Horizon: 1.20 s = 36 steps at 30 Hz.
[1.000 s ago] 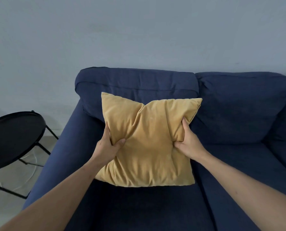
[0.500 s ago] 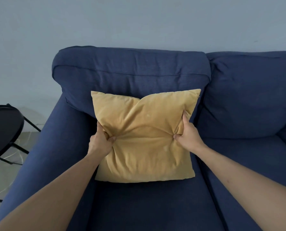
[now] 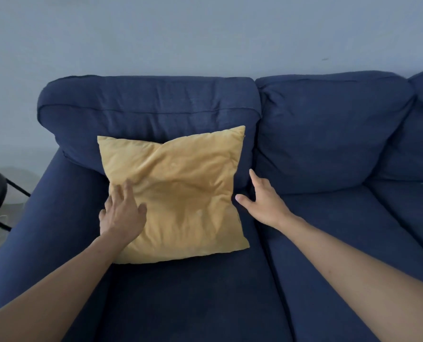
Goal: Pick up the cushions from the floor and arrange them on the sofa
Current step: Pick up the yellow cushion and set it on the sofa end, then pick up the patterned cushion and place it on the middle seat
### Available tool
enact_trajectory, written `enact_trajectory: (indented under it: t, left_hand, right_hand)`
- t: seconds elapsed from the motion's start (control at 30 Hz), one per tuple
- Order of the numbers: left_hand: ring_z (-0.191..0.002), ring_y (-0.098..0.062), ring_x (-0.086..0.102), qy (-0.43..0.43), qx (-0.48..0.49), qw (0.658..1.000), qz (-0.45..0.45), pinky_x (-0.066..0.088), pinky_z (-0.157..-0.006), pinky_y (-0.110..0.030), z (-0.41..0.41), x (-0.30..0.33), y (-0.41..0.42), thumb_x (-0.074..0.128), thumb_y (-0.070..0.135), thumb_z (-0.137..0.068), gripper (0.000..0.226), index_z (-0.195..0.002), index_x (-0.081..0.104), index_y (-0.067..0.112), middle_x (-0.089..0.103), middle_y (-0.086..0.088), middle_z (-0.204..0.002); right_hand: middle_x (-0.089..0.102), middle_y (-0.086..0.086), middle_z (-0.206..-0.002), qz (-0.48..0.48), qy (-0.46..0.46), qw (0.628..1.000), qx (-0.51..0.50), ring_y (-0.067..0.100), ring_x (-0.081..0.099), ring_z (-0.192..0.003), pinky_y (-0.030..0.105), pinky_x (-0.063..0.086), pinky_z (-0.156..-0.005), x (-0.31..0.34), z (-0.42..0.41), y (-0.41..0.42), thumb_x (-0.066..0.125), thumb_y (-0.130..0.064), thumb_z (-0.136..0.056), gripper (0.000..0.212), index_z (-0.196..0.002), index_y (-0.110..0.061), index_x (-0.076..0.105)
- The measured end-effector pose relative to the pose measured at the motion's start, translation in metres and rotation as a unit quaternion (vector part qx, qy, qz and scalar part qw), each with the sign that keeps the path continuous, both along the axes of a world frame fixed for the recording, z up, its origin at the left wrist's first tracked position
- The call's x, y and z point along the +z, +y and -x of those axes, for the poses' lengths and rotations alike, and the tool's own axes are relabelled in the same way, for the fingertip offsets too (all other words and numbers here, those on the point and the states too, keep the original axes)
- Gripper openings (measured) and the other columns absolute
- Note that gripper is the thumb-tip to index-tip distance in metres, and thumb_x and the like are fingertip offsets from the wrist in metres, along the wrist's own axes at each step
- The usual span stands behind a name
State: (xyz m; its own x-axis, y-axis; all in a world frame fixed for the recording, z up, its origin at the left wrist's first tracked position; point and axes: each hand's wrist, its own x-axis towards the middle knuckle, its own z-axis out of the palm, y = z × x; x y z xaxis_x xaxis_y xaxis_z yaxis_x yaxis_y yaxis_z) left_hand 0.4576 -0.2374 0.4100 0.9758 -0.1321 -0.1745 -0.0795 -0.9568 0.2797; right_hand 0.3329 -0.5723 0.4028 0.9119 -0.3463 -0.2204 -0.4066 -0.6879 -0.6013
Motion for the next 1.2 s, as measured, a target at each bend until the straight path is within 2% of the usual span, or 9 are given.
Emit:
enact_trajectory:
  t: [0.1,0.23,0.5,0.67,0.83,1.0,1.2]
  left_hand:
    - [-0.164,-0.035,0.012,-0.015,-0.050,0.998,-0.027,0.023,-0.127,-0.063,0.043,0.011,-0.029,0.046,0.049,-0.108,0.083,-0.171,-0.003,0.024,0.004,-0.008,-0.179]
    - [-0.167,-0.030,0.002,-0.009,-0.087,0.996,-0.025,0.016,-0.130,-0.062,0.109,0.027,-0.087,0.042,0.053,-0.108,0.083,-0.171,-0.004,0.025,-0.006,0.000,-0.181]
    - [-0.167,-0.029,0.004,-0.010,-0.120,0.993,0.017,0.019,-0.130,-0.060,0.271,0.038,-0.215,0.046,0.050,-0.107,0.082,-0.171,0.000,0.025,-0.005,0.002,-0.181]
    - [-0.167,-0.026,0.002,0.010,-0.145,0.989,0.024,0.017,-0.131,-0.057,0.373,0.017,-0.278,0.045,0.052,-0.108,0.083,-0.172,0.001,0.022,-0.005,0.000,-0.181]
    - [-0.166,-0.029,0.011,0.049,-0.175,0.983,0.028,0.028,-0.128,-0.056,0.464,-0.019,-0.315,0.046,0.052,-0.109,0.081,-0.172,0.004,0.023,0.000,0.001,-0.181]
    - [-0.152,-0.033,0.034,0.081,-0.212,0.973,0.033,0.048,-0.112,-0.052,0.536,-0.075,-0.332,0.049,0.044,-0.110,0.074,-0.171,0.014,0.019,0.032,-0.004,-0.170]
    - [-0.135,-0.034,0.053,0.115,-0.251,0.960,0.043,0.050,-0.104,-0.049,0.598,-0.161,-0.329,0.056,0.030,-0.108,0.047,-0.151,0.048,0.013,0.050,-0.010,-0.147]
  right_hand:
    - [0.022,0.001,-0.173,0.015,0.000,1.000,0.004,0.026,0.027,-0.156,0.049,0.041,-0.116,0.019,0.046,-0.024,0.053,-0.057,-0.103,0.088,-0.171,-0.030,0.004]
    - [0.021,-0.001,-0.173,0.026,-0.002,1.000,-0.004,0.025,0.026,-0.157,0.049,0.040,-0.118,0.041,0.118,-0.073,0.053,-0.058,-0.103,0.086,-0.171,-0.028,0.009]
    - [0.025,-0.004,-0.171,0.036,0.007,0.999,-0.029,0.023,0.028,-0.156,0.055,0.039,-0.119,0.058,0.291,-0.175,0.053,-0.061,-0.101,0.081,-0.168,-0.029,0.020]
    - [0.026,-0.005,-0.170,0.029,0.034,0.998,-0.039,0.022,0.029,-0.156,0.051,0.041,-0.116,0.046,0.393,-0.231,0.054,-0.060,-0.102,0.079,-0.168,-0.028,0.023]
    - [0.027,-0.001,-0.171,0.005,0.065,0.997,-0.039,0.024,0.030,-0.156,0.051,0.039,-0.119,0.007,0.482,-0.261,0.056,-0.059,-0.102,0.077,-0.166,-0.027,0.028]
    - [0.030,-0.001,-0.170,-0.025,0.083,0.994,-0.062,0.024,0.033,-0.155,0.052,0.042,-0.118,-0.057,0.550,-0.274,0.058,-0.061,-0.100,0.076,-0.164,-0.029,0.033]
    - [0.046,0.004,-0.159,-0.042,0.111,0.990,-0.073,0.026,0.045,-0.148,0.051,0.043,-0.117,-0.151,0.609,-0.262,0.058,-0.063,-0.096,0.073,-0.157,-0.025,0.046]
